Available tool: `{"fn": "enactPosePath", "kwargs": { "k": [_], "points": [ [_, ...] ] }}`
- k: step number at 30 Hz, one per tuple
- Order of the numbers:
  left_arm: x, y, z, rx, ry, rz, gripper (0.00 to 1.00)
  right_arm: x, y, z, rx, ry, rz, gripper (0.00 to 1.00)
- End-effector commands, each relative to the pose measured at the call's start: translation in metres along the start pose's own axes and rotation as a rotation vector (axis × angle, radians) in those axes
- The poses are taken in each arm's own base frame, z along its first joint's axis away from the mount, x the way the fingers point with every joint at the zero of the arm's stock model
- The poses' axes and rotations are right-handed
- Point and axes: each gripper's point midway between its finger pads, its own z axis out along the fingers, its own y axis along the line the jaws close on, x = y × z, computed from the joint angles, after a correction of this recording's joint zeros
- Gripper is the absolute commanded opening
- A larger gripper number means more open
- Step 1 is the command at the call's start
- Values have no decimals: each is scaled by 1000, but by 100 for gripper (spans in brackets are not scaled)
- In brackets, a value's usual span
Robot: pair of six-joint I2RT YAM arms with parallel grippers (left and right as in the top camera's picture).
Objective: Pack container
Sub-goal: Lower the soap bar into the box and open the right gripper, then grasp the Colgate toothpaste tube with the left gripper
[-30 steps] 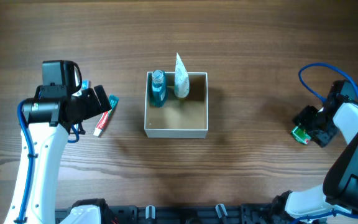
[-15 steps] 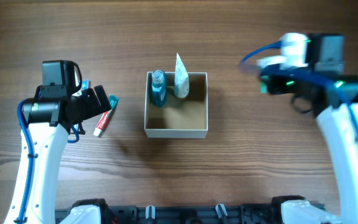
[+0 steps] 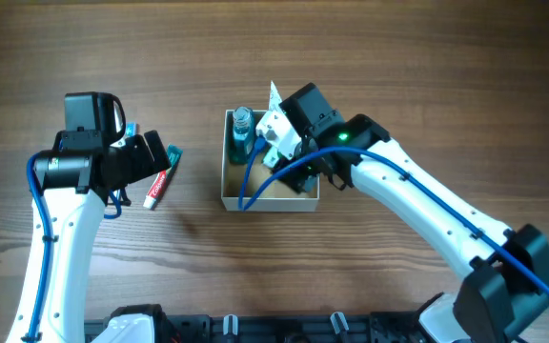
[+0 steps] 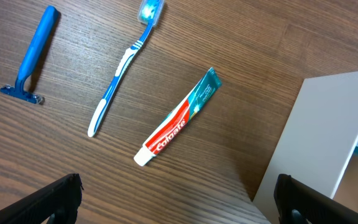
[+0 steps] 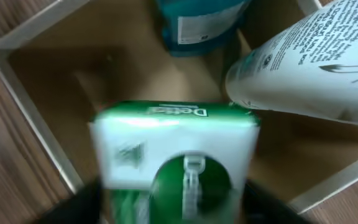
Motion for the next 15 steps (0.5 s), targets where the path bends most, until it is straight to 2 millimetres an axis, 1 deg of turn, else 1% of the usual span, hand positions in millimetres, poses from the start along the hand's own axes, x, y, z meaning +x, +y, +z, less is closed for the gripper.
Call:
{"fn": "enactPosePath", "kwargs": {
  "k": [1,2,3,4,5,6,7,8,9,10,11,12,14,15],
  "points": [
    [-7,2,-5,-10,-26,-16,100,-7,-3,-10,30,-32,30,100],
    [-7,2,-5,-10,-26,-16,100,-10,-6,-18,50,-53,58,100],
    [-7,2,-5,-10,-26,-16,100,-15,-9,-31,73,-84,90,100],
    [-7,2,-5,-10,-26,-16,100,-19,-14,-49,115,-129,137,100],
    [-7,2,-5,-10,-26,-16,100,-20,-19,-61,145,-154,164,100],
    [-7,2,-5,-10,-26,-15,100,-17,-36,-87,235,-202,255,100],
    [-8,2,-5,-10,-28,-15,100,-8,-61,-119,345,-261,392,100],
    [-8,2,-4,-10,-27,-14,100,2,-80,-138,403,-301,503,100],
    [-7,2,-1,-14,-18,-10,100,15,-100,-153,436,-336,622,100],
    [-4,3,5,-21,5,11,100,34,-124,-162,468,-357,785,100],
    [-1,4,13,-32,32,18,100,46,-137,-165,480,-357,866,100],
    [4,5,25,-49,77,21,100,66,-154,-163,491,-337,965,100],
    [14,7,52,-75,170,57,100,95,-172,-156,513,-274,1073,100],
    [20,9,66,-87,220,89,100,100,-175,-150,504,-254,1087,100]
  ]
}}
